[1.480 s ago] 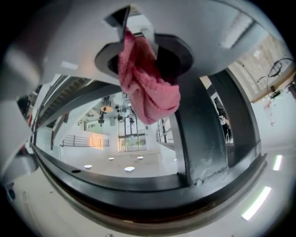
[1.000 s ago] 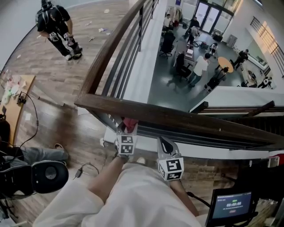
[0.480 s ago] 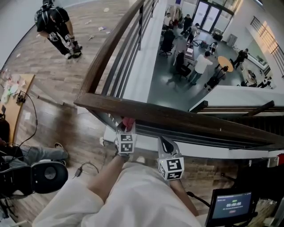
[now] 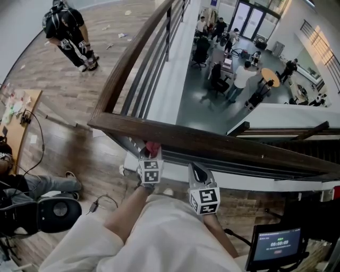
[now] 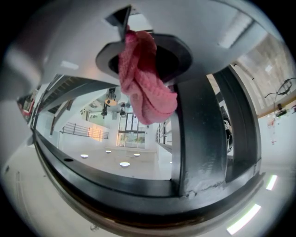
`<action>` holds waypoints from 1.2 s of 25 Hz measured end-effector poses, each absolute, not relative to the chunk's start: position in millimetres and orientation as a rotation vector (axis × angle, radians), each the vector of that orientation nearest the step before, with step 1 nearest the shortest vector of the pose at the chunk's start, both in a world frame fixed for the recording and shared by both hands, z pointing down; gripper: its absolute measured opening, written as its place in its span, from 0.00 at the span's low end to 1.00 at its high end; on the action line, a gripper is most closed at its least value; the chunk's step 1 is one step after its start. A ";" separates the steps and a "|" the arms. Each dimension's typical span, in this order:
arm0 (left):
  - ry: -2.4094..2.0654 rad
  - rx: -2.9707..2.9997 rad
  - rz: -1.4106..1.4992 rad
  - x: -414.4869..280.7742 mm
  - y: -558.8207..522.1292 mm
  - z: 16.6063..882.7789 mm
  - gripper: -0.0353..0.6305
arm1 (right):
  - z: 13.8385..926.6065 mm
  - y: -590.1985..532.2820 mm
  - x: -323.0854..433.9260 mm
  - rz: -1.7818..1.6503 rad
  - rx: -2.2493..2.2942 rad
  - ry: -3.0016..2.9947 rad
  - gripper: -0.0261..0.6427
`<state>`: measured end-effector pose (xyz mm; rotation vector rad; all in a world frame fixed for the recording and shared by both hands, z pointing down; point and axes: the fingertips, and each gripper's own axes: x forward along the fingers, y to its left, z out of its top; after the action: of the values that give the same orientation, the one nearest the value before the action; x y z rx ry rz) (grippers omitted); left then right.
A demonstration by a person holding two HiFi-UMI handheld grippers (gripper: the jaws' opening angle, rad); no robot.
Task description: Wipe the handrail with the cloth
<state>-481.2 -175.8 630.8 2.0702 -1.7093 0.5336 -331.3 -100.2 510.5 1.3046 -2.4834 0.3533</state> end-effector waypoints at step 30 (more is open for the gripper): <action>-1.687 2.075 0.568 -440.7 -151.4 646.2 0.21 | 541.3 -99.0 -288.1 0.403 1.255 -2.470 0.04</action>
<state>-440.7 -151.4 646.2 2.0754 -1.6869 0.5685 -288.1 -99.0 541.3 1.2551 -2.4698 0.4027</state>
